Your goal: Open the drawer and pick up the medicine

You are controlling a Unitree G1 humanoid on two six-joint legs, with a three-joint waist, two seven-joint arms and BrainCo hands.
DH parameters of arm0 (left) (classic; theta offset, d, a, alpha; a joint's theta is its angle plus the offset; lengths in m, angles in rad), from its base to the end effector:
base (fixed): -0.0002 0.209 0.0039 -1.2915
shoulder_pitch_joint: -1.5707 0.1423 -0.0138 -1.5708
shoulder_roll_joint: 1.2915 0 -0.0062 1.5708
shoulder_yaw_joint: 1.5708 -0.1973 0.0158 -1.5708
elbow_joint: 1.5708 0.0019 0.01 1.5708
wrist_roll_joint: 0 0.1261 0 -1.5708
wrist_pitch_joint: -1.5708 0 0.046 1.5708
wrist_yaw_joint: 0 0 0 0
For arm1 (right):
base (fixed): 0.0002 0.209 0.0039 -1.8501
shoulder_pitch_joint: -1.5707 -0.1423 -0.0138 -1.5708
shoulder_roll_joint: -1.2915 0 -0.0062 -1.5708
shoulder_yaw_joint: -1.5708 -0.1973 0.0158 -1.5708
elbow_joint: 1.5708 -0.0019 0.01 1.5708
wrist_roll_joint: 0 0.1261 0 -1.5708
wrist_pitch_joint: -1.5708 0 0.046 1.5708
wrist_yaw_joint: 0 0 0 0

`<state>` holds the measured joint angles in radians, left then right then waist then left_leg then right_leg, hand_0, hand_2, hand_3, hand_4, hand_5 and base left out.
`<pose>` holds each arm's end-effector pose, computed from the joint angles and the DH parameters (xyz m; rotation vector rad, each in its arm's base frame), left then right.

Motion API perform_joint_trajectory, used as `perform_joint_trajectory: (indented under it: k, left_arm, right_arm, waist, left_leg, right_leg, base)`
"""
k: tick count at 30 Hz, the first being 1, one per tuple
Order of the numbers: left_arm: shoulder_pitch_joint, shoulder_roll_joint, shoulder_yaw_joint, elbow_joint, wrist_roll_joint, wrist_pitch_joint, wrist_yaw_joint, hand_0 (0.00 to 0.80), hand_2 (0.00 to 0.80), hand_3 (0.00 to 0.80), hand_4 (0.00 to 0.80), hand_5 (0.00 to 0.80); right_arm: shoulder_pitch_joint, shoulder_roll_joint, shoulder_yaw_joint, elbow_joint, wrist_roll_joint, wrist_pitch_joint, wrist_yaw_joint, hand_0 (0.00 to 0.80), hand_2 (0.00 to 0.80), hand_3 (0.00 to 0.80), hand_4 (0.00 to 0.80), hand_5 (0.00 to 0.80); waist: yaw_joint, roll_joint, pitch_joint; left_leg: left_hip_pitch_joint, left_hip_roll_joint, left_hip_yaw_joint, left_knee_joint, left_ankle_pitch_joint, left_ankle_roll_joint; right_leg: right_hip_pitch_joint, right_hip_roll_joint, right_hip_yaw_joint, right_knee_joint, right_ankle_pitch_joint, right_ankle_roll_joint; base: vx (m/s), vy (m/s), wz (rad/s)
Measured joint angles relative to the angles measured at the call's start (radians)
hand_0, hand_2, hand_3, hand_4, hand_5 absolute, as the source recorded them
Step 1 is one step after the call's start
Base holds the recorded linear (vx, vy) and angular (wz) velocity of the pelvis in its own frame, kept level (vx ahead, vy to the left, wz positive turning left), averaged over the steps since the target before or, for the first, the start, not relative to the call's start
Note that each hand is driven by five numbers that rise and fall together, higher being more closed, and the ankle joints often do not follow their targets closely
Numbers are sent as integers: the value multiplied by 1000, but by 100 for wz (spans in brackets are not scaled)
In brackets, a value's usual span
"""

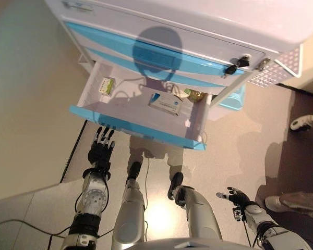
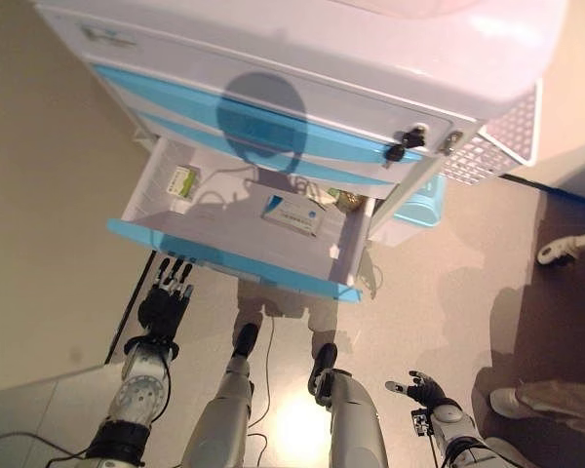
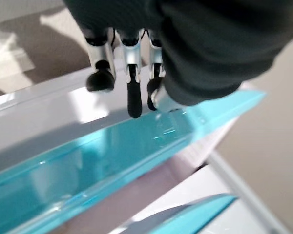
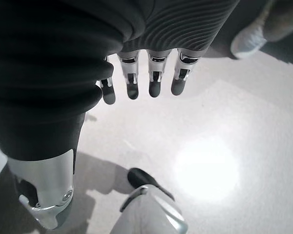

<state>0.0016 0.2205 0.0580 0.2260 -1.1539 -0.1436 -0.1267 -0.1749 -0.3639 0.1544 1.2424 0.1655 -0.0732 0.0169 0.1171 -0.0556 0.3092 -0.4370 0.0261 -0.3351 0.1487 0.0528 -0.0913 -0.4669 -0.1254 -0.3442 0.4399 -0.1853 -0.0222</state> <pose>0.1842 0.2178 0.0030 -0.9150 -0.0460 0.1447 0.1327 -0.2636 -0.0878 -0.2713 0.9911 -0.1462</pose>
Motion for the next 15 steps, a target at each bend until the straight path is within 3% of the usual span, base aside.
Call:
perform_joint_trajectory:
  k: [6,7,8,10,15]
  left_arm:
    - [46,98,-5,-96,-8,12,-53,800,800,800,800,800]
    - [49,102,-8,-96,-9,17,-56,257,257,257,257,257]
    - [65,107,-12,-96,-9,32,-60,0,0,0,0,0]
    - [91,145,-49,-95,-10,65,-75,0,0,0,0,0]
    - [112,150,-77,-94,-17,92,-86,0,0,0,0,0]
  right_arm:
    - [3,-6,1,-4,0,1,1,0,0,0,0,0]
    - [4,-6,1,-4,0,1,1,0,0,0,0,0]
    - [5,-6,1,-4,0,1,1,0,0,0,0,0]
    - [3,-8,1,-7,-1,1,1,0,0,0,0,0]
    - [2,-8,1,-8,-1,1,1,0,0,0,0,0]
  waist:
    - [41,4,-2]
    - [38,4,-2]
    - [43,5,-3]
    - [39,4,-3]
    - [43,4,-3]
  left_leg:
    - [-18,-10,-27,20,-11,-5]
    - [-21,-11,-28,23,-11,-5]
    - [-27,-14,-28,29,-12,-7]
    - [-33,-18,-28,37,-11,-11]
    - [-34,-32,-32,40,-8,-17]
  right_leg:
    - [6,-3,-20,17,-15,-3]
    - [6,-5,-21,17,-15,-3]
    - [4,-5,-22,17,-14,0]
    - [2,-8,-22,17,-14,3]
    - [6,-21,-24,15,-16,15]
  base:
    - [-10,-22,20]
    - [-13,2,16]
    - [-13,2,8]
    - [-4,-2,3]
    - [21,10,5]
